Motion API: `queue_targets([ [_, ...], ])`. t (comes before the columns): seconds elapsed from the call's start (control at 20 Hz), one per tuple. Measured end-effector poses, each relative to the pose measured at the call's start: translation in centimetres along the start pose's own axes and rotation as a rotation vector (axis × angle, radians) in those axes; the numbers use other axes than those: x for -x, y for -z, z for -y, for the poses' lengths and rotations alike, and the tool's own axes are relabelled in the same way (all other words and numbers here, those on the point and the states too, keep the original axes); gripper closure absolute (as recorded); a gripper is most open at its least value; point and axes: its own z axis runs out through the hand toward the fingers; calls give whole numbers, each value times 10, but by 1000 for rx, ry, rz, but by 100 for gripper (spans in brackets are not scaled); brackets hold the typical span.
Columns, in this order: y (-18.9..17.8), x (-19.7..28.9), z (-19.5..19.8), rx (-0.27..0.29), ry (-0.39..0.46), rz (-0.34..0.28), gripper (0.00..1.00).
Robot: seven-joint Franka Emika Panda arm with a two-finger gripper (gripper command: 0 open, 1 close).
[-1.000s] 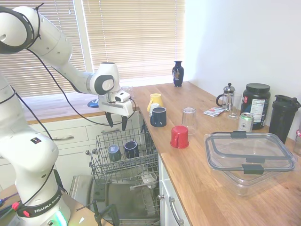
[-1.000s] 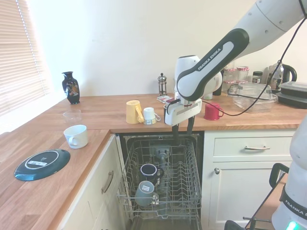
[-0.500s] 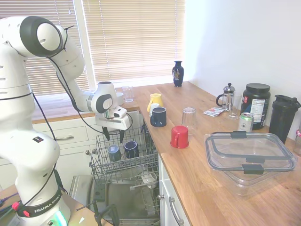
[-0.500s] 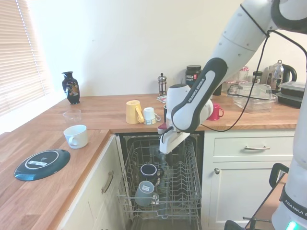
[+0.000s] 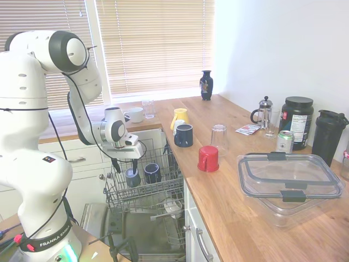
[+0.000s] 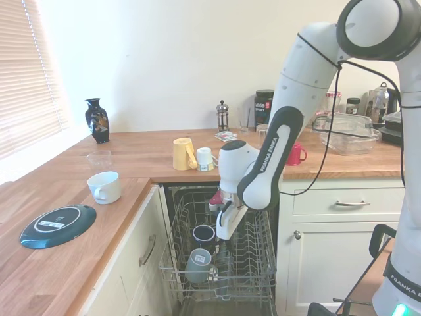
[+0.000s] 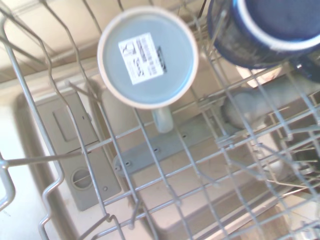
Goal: Unload a mug from dishwasher
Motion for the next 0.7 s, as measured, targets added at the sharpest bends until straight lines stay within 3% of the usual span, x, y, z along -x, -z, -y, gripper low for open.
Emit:
queue_targets([
  [0.7, -47, -2, 49, -42, 46, 7, 0],
])
